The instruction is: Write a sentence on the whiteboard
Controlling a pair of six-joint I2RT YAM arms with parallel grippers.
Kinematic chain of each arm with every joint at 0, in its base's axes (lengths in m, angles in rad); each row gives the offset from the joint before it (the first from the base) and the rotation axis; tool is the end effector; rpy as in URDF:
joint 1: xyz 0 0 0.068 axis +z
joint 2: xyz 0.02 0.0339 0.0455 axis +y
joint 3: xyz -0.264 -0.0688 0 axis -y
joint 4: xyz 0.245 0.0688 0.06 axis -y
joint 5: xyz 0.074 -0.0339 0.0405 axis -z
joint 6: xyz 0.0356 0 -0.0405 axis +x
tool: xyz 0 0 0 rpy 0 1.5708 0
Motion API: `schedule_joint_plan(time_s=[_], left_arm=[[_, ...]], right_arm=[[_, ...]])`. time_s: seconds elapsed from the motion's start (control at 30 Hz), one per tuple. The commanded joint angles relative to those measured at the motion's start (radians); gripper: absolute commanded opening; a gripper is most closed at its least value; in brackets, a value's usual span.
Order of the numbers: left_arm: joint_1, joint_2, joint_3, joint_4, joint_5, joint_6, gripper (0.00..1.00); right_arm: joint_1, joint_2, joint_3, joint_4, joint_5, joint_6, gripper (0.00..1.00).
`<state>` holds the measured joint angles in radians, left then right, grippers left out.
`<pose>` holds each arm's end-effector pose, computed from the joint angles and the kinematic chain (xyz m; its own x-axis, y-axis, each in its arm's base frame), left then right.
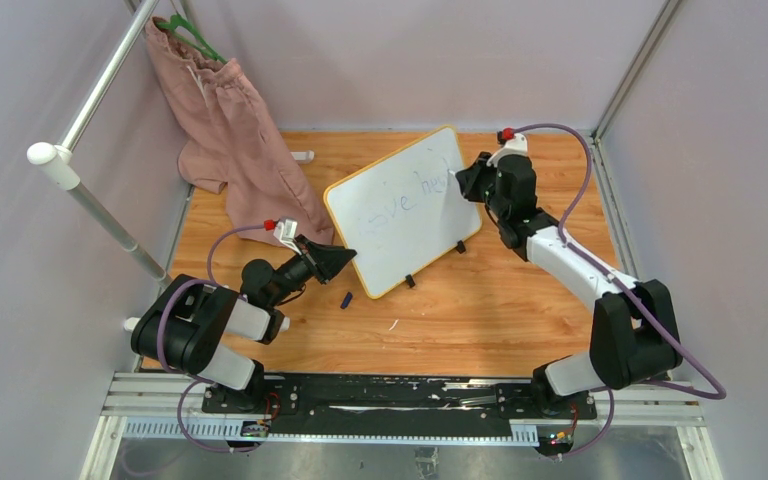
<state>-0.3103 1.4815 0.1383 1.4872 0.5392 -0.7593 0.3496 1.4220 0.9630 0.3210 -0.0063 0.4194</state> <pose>0.1979 -0.0826 0.1663 -0.4144 -0.4875 -0.7685 0.6351 0.4500 -0.6278 0.3153 0.1152 0.3047 -0.2599 0.3387 -0.9043 -0.2656 0.8753 0.4041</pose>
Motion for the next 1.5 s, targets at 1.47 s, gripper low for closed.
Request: schedule_joint_plan(time_s=[1.47], left_arm=[[-0.009,-0.019,-0.001,0.062,0.014,0.008,0.0]], right_arm=[[-0.04,-0.104,-0.036,-0.028,0.08,0.0,0.0]])
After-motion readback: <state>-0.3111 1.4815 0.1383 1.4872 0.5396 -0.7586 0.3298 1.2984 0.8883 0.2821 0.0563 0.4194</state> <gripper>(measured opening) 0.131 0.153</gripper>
